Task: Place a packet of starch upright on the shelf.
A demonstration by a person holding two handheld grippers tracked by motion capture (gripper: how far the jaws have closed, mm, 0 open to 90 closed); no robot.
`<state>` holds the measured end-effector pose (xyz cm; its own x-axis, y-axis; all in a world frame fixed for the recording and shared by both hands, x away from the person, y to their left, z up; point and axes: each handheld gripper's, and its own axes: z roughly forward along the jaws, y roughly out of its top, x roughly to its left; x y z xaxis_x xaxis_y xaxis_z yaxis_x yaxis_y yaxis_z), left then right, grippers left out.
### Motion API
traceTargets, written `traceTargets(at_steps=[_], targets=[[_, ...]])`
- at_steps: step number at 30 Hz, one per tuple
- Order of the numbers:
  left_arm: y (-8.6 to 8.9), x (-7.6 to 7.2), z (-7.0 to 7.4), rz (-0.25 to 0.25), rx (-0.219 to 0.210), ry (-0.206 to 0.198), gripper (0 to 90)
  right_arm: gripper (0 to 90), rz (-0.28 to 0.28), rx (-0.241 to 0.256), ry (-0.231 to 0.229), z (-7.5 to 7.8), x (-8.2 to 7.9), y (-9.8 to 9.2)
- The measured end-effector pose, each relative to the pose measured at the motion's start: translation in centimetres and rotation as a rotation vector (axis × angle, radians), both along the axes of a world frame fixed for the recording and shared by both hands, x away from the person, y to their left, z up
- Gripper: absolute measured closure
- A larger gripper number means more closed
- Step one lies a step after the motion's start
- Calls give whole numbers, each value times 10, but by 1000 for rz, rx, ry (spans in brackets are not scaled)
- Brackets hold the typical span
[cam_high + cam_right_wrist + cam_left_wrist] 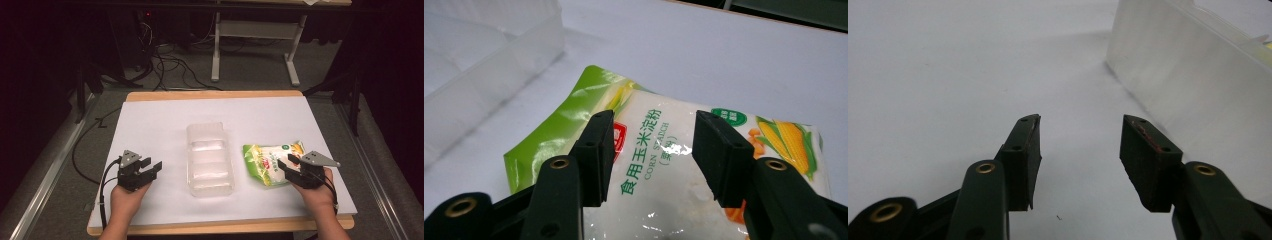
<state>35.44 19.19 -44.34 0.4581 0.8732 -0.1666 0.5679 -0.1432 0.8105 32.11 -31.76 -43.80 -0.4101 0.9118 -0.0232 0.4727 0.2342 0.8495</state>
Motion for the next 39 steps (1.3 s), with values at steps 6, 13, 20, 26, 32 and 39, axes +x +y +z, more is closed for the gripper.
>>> traceTargets(at_steps=[6,13,20,26,32,39], targets=[[-5,1,1,-11,0,-16,501,494,3,9,-1,0,-2,-1],[-7,-1,2,-31,-10,-22,497,486,22,12,10,-1,-1,3],[-8,0,3,-44,-4,-26,494,473,77,1,25,-3,-1,18],[-9,0,3,-52,-2,-20,490,441,143,-10,42,-6,-2,34],[-10,0,2,-57,2,-16,488,398,201,-36,59,-9,-3,50],[-10,0,2,-59,3,-15,486,383,229,-105,107,-20,1,64]])
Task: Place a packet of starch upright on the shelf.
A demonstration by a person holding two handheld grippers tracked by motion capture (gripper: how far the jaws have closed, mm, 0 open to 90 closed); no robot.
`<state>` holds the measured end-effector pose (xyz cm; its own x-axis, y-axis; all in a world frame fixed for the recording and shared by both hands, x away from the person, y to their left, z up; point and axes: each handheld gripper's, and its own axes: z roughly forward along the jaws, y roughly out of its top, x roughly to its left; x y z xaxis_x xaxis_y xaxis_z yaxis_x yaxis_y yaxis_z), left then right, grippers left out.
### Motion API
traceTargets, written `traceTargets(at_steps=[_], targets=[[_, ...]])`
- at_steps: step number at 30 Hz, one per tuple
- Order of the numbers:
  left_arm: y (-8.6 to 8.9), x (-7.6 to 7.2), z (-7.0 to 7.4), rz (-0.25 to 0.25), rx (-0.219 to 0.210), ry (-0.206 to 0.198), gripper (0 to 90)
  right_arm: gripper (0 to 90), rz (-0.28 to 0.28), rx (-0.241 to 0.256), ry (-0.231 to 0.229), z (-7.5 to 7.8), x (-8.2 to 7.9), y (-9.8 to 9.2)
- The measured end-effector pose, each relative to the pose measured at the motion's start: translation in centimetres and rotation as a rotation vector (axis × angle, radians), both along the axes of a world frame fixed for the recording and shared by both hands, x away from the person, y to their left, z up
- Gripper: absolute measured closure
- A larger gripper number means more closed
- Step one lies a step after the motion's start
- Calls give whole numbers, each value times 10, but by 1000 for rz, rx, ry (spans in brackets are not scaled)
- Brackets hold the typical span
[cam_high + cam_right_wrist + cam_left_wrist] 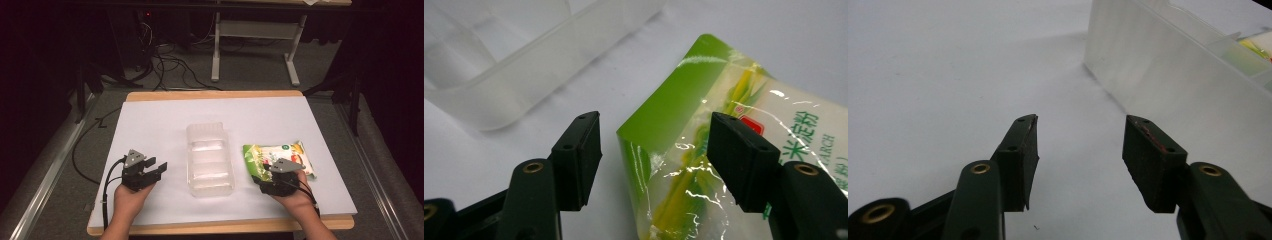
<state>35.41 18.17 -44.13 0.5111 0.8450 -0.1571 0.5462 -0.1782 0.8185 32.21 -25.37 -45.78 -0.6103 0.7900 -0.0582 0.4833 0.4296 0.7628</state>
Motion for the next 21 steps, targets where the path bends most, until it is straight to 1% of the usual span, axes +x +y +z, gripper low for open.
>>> traceTargets(at_steps=[6,7,11,12,13,14,15,16,17,18,21], targets=[[0,0,0,-3,0,4,485,360,-1,-64,11,-8,4,6],[0,0,0,-4,1,5,485,361,4,-79,22,-10,4,7],[-1,0,-1,-8,5,7,484,375,11,-131,30,-15,6,11],[-1,0,-1,-8,5,8,484,373,5,-141,28,-16,6,12],[-1,0,-1,-9,6,8,483,376,-4,-137,30,-16,6,11],[-1,0,-1,-9,6,8,483,406,-16,-141,31,-16,7,11],[-1,0,-1,-10,6,8,483,473,-34,-155,16,-15,7,8],[-1,1,-1,-10,6,10,483,473,-34,-155,16,-15,7,8],[-1,1,-1,-12,6,12,483,514,-43,-153,21,-15,7,6],[-1,1,-2,-12,7,13,483,514,-43,-153,21,-15,7,6],[-2,1,-2,-12,7,13,483,556,-54,-161,27,-14,7,4]])
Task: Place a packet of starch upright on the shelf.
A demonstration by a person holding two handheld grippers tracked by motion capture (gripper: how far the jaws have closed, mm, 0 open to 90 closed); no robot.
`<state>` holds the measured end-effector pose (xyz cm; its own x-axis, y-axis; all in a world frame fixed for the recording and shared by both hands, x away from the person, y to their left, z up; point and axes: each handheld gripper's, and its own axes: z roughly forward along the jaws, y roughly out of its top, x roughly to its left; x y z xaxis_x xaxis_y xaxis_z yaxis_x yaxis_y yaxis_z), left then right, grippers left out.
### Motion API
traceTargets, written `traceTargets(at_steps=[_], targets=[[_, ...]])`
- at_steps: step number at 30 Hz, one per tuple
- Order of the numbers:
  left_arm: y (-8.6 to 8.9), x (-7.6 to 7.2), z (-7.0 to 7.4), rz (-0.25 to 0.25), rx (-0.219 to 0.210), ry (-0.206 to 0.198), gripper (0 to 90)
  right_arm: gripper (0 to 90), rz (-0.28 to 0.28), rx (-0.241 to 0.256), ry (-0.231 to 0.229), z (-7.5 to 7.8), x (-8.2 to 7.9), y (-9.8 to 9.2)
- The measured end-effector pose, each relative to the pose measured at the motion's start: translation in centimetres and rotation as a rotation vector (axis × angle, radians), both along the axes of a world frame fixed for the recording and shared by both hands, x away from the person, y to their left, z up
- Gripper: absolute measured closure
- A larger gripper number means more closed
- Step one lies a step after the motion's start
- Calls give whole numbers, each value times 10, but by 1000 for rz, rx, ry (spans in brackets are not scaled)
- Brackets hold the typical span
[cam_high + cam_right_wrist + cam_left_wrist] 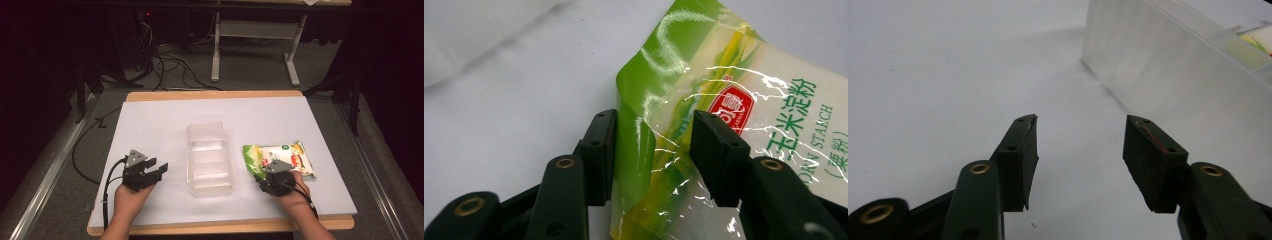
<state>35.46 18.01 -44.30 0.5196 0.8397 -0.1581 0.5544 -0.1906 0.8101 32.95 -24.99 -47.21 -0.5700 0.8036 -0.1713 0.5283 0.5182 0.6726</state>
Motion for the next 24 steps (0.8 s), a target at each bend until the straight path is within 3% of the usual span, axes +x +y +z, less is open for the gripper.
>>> traceTargets(at_steps=[3,5,6,11,12,15,16,18,24], targets=[[0,0,0,1,1,-1,482,627,-9,7,7,0,0,-1],[0,0,0,0,0,1,482,728,-2,20,19,2,-1,-1],[0,0,0,-1,0,1,482,769,16,22,46,2,-2,0],[-1,0,0,-5,3,3,481,774,13,28,54,2,-2,1],[-1,0,0,-5,4,2,481,774,5,3,37,3,-3,1],[0,0,0,-3,0,0,481,801,-13,3,13,5,-3,0],[0,0,0,-3,-1,0,481,842,-29,24,-28,10,-4,-3],[0,0,0,-3,-2,1,481,854,-53,42,-54,15,-5,-7],[0,0,0,-4,-1,0,481,858,-87,94,-82,22,-5,-17]])
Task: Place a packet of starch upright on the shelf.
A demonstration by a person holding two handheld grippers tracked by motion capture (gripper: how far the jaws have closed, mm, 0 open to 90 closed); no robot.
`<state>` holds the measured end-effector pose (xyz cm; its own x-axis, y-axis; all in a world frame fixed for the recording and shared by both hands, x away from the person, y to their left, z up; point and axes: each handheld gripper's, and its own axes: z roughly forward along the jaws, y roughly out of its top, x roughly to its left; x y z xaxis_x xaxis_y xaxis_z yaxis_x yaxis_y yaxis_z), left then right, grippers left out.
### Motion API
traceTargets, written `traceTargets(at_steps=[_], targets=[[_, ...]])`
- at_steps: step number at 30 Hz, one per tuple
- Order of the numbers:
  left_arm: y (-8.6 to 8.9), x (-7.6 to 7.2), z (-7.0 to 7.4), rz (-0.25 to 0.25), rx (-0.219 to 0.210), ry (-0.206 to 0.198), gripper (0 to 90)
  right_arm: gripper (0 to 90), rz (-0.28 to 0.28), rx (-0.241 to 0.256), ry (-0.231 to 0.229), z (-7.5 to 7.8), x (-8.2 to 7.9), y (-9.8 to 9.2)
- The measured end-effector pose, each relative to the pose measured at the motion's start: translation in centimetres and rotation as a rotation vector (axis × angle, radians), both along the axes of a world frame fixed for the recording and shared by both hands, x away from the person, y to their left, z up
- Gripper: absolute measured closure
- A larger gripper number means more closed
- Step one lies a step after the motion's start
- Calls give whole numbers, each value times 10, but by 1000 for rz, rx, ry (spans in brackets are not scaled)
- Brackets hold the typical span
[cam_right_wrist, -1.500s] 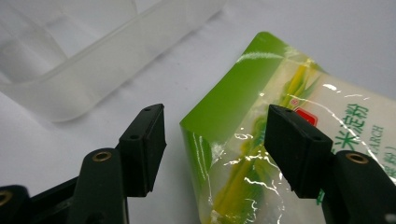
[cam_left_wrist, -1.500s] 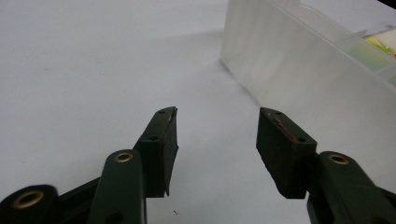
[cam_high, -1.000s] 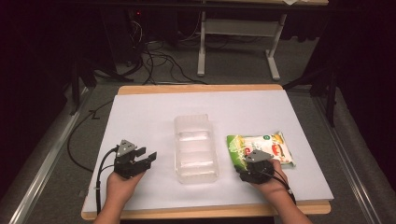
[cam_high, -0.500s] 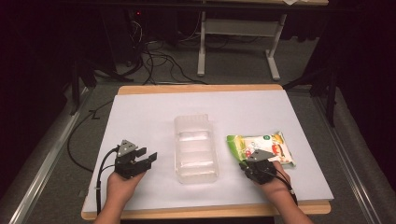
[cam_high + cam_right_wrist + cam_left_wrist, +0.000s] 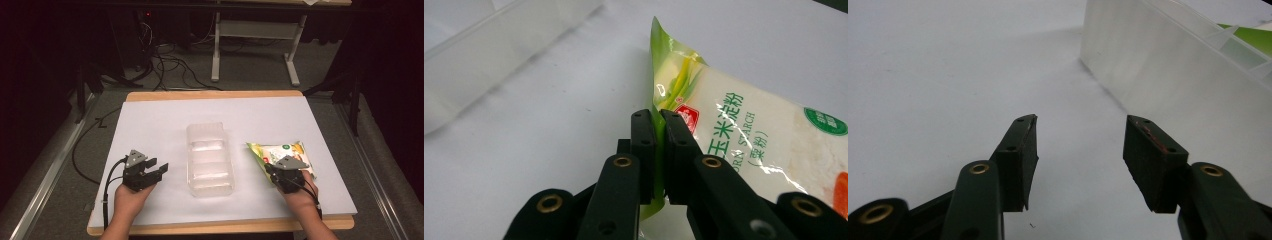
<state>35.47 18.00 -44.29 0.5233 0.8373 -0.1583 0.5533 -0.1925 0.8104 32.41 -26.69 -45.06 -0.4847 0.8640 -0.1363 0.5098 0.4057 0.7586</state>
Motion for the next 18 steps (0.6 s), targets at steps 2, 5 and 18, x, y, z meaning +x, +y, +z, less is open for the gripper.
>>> traceTargets(at_steps=[2,5,18], targets=[[0,0,0,1,-1,0,481,853,12,2,8,-3,0,1],[0,0,0,0,0,0,481,848,28,1,16,-5,-1,4],[-1,0,0,-6,-2,5,479,719,71,-114,54,-20,-3,22]])
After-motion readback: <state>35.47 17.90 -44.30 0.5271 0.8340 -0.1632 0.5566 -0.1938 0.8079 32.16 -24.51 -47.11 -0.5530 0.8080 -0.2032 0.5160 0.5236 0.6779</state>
